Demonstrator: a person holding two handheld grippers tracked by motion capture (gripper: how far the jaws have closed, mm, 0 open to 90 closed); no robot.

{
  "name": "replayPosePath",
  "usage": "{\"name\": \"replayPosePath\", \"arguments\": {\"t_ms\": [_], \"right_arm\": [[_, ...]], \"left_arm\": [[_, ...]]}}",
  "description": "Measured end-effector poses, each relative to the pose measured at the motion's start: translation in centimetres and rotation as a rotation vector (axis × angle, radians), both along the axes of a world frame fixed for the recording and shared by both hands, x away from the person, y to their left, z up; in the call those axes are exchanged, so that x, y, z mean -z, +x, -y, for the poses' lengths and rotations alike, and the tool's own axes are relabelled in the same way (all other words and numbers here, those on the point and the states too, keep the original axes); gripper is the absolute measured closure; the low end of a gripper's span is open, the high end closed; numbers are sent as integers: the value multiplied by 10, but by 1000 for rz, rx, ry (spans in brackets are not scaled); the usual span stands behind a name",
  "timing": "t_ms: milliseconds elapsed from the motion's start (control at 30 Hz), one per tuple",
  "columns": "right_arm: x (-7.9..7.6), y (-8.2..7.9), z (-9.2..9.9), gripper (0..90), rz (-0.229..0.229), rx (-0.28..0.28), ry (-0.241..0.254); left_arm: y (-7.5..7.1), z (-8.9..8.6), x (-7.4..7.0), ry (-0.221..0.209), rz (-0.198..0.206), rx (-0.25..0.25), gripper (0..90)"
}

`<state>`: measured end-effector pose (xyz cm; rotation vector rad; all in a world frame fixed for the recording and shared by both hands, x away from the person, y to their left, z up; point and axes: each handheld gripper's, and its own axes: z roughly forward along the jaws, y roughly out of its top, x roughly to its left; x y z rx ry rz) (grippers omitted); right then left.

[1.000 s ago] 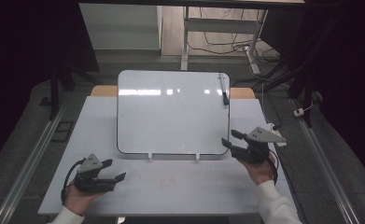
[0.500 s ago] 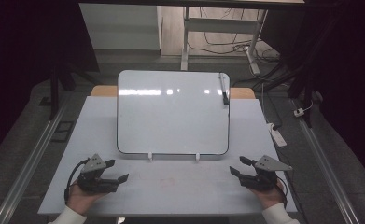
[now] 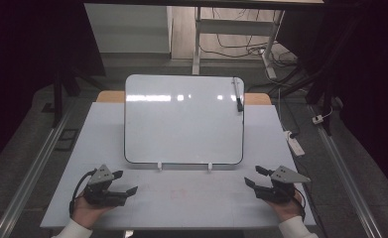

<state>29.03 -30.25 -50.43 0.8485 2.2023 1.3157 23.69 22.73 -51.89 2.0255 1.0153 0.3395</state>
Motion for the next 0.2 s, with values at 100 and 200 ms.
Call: {"name": "replayPosePath", "arguments": {"t_ms": [100, 200], "right_arm": [[0, 0, 0, 362, 3, -4, -3], [1, 0, 0, 360, -1, -6, -4]], "left_arm": [[0, 0, 0, 3, 1, 3, 185], [0, 0, 0, 5, 3, 5, 180]]}}
